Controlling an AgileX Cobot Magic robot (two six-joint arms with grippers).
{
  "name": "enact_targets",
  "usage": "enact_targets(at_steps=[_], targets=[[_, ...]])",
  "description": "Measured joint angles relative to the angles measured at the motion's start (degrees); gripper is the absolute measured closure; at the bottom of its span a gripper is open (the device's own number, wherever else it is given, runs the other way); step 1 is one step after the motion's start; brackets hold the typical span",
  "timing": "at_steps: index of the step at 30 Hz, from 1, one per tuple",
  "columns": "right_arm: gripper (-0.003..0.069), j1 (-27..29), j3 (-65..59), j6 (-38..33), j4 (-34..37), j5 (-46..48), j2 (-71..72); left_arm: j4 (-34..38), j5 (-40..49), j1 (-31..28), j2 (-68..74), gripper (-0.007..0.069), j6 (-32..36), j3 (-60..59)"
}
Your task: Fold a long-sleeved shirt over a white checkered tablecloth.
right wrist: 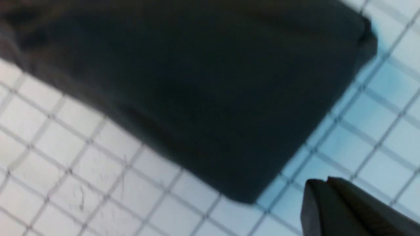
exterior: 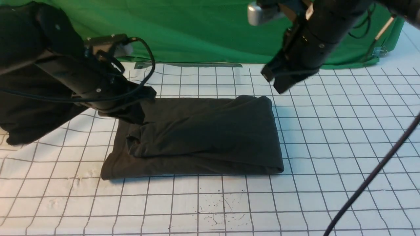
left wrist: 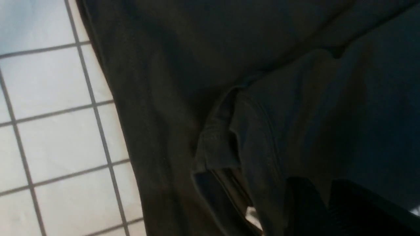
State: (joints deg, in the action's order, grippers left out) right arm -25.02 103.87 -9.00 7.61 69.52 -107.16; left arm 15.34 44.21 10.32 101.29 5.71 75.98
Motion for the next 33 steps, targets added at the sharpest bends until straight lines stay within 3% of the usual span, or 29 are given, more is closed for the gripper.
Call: enact_targets(at_steps=[7,11,17,21,23,26,33], targets=[[0.0652,2.1,-6.6,-1.1,-0.1,-2.8,5.0,-1.1,-6.3,0.0,7.8,0.0202,-0.9,0.0],[0.0652,2.1,-6.6,-1.3,0.0,-3.5,5.7,-0.5,-7.5,0.0,10.1,0.0183,-0.5,-0.1],[0.0652,2.2,-6.6,-1.3,0.0,-3.7,5.7,-3.3,-8.2,0.0,10.3,0.0296,-0.2,-0.1],[0.0652,2.2,-6.6,-1.5,0.0,-3.9,5.7,-4.5,-8.4,-0.1,10.3,0.0513,0.0,-0.1],[0.0652,2.2,-6.6,-1.5,0.0,-4.3,5.7,-4.6,-8.0,-0.1,10.3,0.0577,0.8,0.0],[0.0652,2.2,-6.6,-1.7,0.0,-4.3,5.7,-4.8,-5.5,-0.1,10.3,0.0615,1.9,1.3],[0.0652,2.2,-6.6,-1.9,0.0,-4.5,5.7,-7.5,2.8,-0.1,10.3,0.0620,2.7,10.2]])
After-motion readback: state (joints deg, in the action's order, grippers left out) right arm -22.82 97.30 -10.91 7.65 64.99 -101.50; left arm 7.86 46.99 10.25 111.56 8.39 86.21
